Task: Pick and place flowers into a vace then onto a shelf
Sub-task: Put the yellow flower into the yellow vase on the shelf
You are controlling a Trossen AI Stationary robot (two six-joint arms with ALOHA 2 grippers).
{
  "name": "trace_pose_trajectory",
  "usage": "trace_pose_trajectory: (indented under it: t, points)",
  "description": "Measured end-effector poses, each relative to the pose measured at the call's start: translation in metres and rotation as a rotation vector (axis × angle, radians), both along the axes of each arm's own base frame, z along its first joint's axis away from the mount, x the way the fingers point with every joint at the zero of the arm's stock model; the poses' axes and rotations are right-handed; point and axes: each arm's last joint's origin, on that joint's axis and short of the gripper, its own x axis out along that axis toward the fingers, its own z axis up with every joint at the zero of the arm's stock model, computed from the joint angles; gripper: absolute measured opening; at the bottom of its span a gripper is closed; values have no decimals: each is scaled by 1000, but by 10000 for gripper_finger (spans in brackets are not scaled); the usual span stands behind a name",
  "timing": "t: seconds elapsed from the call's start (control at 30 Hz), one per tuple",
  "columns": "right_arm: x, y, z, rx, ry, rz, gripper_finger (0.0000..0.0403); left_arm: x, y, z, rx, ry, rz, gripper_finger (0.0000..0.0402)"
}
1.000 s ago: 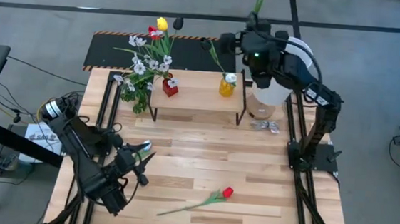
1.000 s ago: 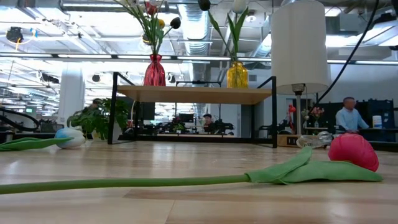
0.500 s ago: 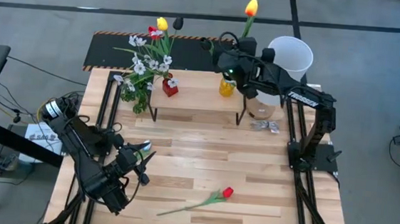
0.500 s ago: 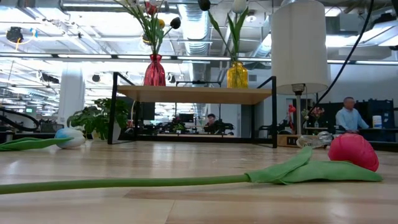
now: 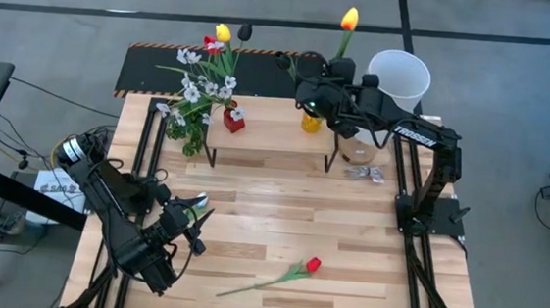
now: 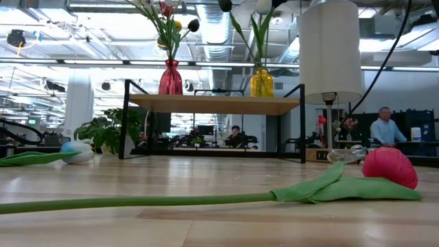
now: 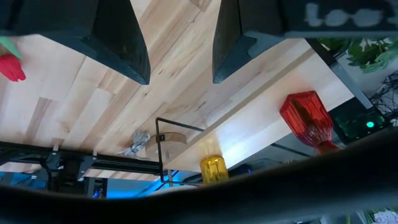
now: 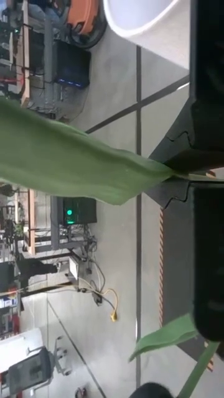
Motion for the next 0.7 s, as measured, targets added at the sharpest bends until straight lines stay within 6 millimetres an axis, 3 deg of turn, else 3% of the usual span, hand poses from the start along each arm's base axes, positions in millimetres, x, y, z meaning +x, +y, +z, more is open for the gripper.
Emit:
trace_pose_trajectory:
  t: [0.7]
  points:
    - [-2,-1,-3,43,-45,4,0,0,-1,0,-7,-6,0,164]
